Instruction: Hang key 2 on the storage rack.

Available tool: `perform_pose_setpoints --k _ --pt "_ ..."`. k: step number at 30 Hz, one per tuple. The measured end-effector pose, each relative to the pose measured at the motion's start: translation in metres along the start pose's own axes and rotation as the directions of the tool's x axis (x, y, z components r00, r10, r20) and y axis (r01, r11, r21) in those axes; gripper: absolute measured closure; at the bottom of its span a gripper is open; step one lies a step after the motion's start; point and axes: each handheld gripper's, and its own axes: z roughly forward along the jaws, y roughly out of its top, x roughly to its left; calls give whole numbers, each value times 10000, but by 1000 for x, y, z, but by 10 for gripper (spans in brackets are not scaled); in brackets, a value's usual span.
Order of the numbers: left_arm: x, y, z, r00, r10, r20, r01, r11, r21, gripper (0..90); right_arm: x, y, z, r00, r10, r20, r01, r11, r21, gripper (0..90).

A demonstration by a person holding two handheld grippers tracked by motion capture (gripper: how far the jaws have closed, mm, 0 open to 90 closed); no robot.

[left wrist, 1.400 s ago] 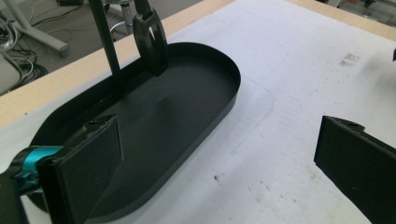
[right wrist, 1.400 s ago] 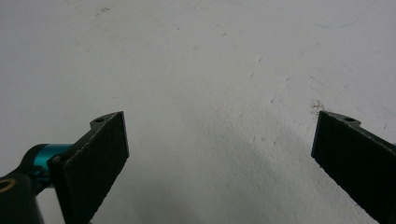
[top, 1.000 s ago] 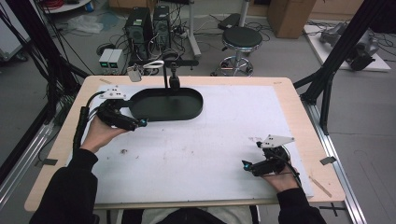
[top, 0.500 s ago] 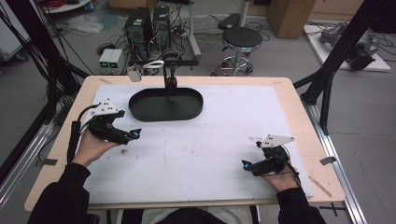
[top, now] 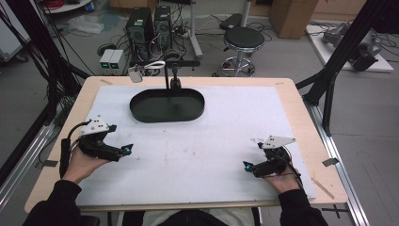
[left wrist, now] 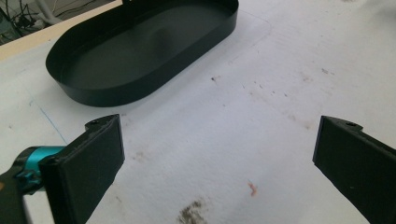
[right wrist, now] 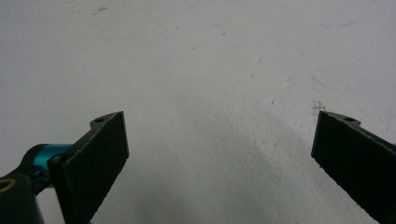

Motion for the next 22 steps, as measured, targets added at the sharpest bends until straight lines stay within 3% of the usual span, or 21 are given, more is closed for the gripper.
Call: perform_pose_setpoints --k 6,16,22 --pt "-4 -19 -8 9997 -201 -115 198 9995 -252 25 0 0 0 10000 39 10 -39 10000 5 31" --pt "-1 -46 -16 9983 -470 -342 450 9974 -571 25 0 0 0 10000 73 44 -73 10000 38 31" --pt "0 -64 -18 9959 -791 -432 769 9958 -486 25 0 -1 1 9999 103 46 -103 9999 67 31"
